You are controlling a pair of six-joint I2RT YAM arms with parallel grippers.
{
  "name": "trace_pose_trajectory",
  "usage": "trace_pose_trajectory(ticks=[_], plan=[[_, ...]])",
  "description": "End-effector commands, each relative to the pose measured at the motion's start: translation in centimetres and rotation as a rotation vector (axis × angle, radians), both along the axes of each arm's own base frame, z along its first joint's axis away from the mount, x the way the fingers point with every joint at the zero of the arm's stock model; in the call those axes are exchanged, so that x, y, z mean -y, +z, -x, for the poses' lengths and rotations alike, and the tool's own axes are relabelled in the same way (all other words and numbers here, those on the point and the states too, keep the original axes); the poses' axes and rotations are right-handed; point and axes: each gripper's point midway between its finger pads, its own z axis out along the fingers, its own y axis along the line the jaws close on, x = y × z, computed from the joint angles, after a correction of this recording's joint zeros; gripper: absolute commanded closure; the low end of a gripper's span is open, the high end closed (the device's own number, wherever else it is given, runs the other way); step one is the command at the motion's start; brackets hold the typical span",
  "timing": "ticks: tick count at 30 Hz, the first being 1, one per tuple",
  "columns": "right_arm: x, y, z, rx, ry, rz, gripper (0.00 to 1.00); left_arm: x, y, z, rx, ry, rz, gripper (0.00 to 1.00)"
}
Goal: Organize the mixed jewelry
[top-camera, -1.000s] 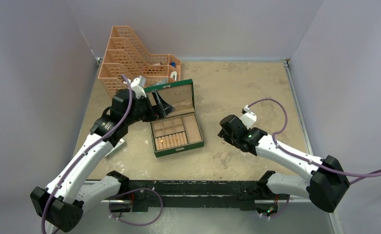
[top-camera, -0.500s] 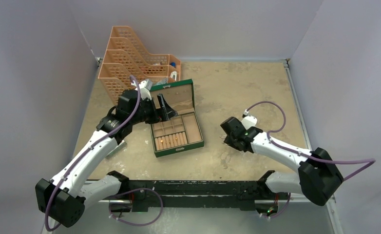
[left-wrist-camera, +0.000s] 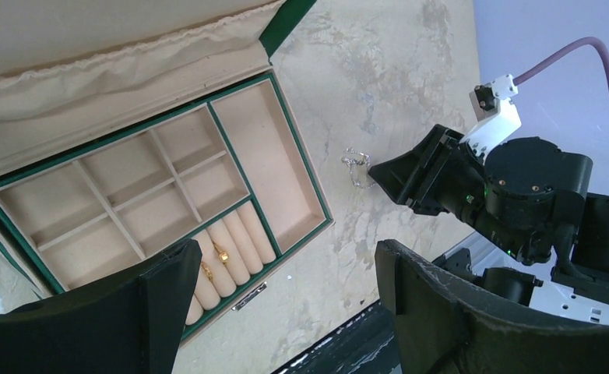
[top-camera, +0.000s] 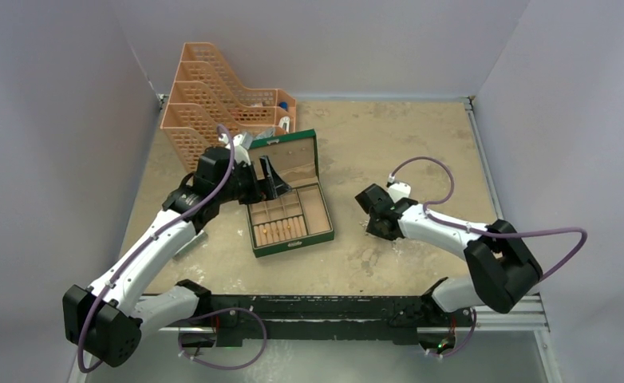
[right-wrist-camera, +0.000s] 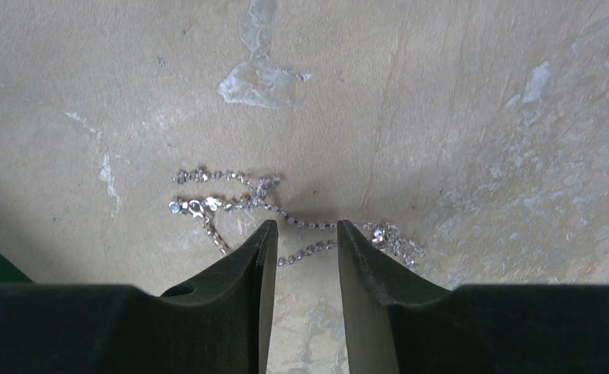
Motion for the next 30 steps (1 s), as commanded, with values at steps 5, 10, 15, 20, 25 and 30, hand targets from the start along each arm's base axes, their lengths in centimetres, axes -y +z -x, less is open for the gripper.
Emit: trace_pose_trajectory(ticks=[5,10,15,20,25,30], plan=[[-0.3,0.1,-1.8,0.014,0.011,0.007,0.63,-0.9,1.6,-1.0,0.083,0.035,-0.014,0.17],[0.1,-0.1,-1.9,0.012,-0.006,0.018,0.61,-0.9,1.4,-0.9,0.076,0.034,-0.013,0.17],[1.6,-0.7,-2.0,-0.009,-0.099,0.043,0.63,-1.0,1.5,-0.9,0.079,0.034,-0.014,0.17],[1.4,-0.6,-3.0,-0.010,-0.082,-0.020,0.66,-1.0,1.5,-0.9,0.080,0.035,-0.020,0.17],[0.4,-1.8,-2.9,-0.050,-0.030,-0.121,0.72,-1.0,1.6,-1.0,0.083,0.036,-0.022,0.17],[0.1,-2.4,-2.4,-0.080,0.001,-0.149,0.93,-1.0,1.6,-1.1,0.079,0.033,-0.022,0.17]])
